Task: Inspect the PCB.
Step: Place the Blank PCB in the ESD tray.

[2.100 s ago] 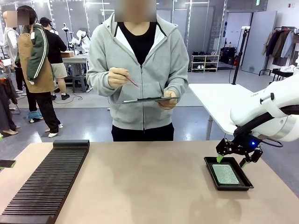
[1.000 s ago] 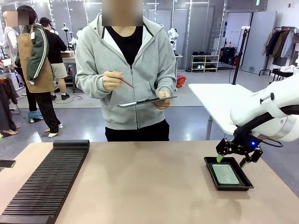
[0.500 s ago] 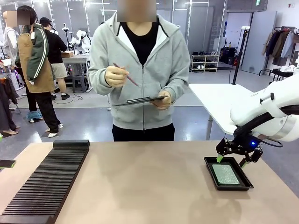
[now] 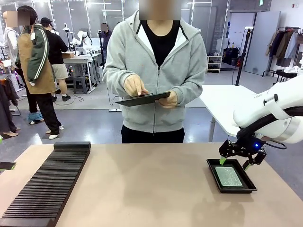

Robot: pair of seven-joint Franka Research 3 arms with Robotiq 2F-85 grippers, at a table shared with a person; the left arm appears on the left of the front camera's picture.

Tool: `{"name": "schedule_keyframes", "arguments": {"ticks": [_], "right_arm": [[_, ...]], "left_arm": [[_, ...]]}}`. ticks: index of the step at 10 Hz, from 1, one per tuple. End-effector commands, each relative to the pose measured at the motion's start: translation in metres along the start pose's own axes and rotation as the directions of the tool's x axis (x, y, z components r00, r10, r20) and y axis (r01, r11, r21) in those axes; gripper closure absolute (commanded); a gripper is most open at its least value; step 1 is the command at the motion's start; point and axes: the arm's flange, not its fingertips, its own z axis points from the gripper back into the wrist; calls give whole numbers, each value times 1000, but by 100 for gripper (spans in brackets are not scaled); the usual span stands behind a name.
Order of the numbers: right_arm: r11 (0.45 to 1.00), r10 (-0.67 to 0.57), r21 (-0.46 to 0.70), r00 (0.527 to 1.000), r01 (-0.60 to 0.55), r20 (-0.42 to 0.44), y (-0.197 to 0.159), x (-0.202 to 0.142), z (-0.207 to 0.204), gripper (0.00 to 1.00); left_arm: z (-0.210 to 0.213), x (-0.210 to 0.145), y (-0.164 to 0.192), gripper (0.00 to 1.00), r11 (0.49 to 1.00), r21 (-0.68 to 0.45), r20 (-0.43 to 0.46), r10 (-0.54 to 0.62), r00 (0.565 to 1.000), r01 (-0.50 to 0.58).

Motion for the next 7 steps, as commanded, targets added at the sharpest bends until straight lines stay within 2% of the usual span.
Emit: {"name": "schedule_keyframes", "arguments": {"ticks": [1,7], "right_arm": [[1000,5,-5,1000,-5,0,1,0,0,0],[1000,5,-5,1000,-5,0,1,0,0,0]], "left_arm": [[0,0,-1,0,1000,8,1,0,1000,0],[0,0,-1,0,1000,8,1,0,1000,0]]}}
